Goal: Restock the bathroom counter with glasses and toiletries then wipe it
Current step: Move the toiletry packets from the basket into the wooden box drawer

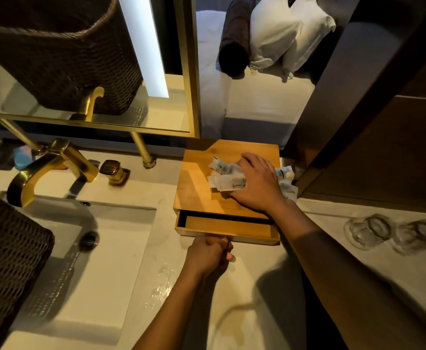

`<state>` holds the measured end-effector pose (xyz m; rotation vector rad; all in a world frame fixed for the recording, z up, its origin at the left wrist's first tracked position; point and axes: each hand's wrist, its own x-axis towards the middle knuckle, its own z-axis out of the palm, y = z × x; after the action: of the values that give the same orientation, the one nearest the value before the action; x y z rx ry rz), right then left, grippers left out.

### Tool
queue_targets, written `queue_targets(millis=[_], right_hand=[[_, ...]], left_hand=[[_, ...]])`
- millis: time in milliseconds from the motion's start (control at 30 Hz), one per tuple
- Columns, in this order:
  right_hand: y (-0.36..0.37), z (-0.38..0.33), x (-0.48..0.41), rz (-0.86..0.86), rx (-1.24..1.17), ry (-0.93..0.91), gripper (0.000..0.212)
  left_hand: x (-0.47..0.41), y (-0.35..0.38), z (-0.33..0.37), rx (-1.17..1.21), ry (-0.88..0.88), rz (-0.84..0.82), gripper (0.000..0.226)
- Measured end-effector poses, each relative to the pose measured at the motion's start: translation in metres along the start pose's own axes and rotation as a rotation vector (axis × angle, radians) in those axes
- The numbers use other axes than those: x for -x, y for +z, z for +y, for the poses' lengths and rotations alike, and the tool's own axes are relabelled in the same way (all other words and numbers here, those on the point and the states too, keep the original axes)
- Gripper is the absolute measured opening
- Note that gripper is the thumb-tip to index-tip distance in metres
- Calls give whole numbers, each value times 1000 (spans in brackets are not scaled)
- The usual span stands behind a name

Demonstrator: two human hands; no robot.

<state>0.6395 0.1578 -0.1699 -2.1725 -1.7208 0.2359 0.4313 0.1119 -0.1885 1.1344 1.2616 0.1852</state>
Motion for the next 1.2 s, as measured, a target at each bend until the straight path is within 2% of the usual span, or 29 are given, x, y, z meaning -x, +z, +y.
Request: queue_targets(millis=[200, 333, 467, 533, 600, 667, 700, 733, 867, 933, 1000, 1033, 1100, 1167, 1200], right_hand=[[-3, -1, 3, -26, -37, 12, 78], [-7, -7, 8, -41, -98, 44, 73], [-11, -19, 14, -25, -101, 53, 58], [-12, -26, 17, -48, -31, 15, 52], [-15, -33, 22, -86, 15, -9, 49], [-21, -43, 28, -99, -9, 5, 50], [-25, -51, 31, -88, -52, 13, 51], [-27, -60, 33, -78, -138, 29, 53], [-21, -108, 52, 1, -787, 146, 56], [-11, -122, 61, -17, -817, 72, 39], [-6, -132, 68, -42, -781, -129, 17], [-4, -135, 70, -24, -732, -223, 12], [-1, -137, 72, 29, -687, -322, 11], [3, -132, 73, 63, -693, -322, 8], [4, -128, 74, 73, -699, -301, 13]], left_hand=[[30, 0, -10, -137, 0, 40, 25], [45, 0, -19, -324, 22, 81, 37], [49, 1, -27, -500, 55, 125, 28], [56, -2, -28, -680, 171, 198, 27], [67, -9, -31, -830, 399, 296, 29], [75, -22, -37, -943, 639, 372, 27], [77, -29, -40, -993, 685, 389, 32], [78, -36, -45, -1049, 678, 387, 40], [75, -53, -61, -1334, 497, 283, 66], [74, -55, -65, -1397, 463, 217, 70], [77, -55, -61, -1398, 416, 188, 69], [76, -54, -61, -1391, 407, 185, 69], [76, -52, -60, -1328, 438, 202, 72], [73, -51, -60, -1281, 467, 168, 72], [73, -52, -60, -1246, 441, 141, 70]])
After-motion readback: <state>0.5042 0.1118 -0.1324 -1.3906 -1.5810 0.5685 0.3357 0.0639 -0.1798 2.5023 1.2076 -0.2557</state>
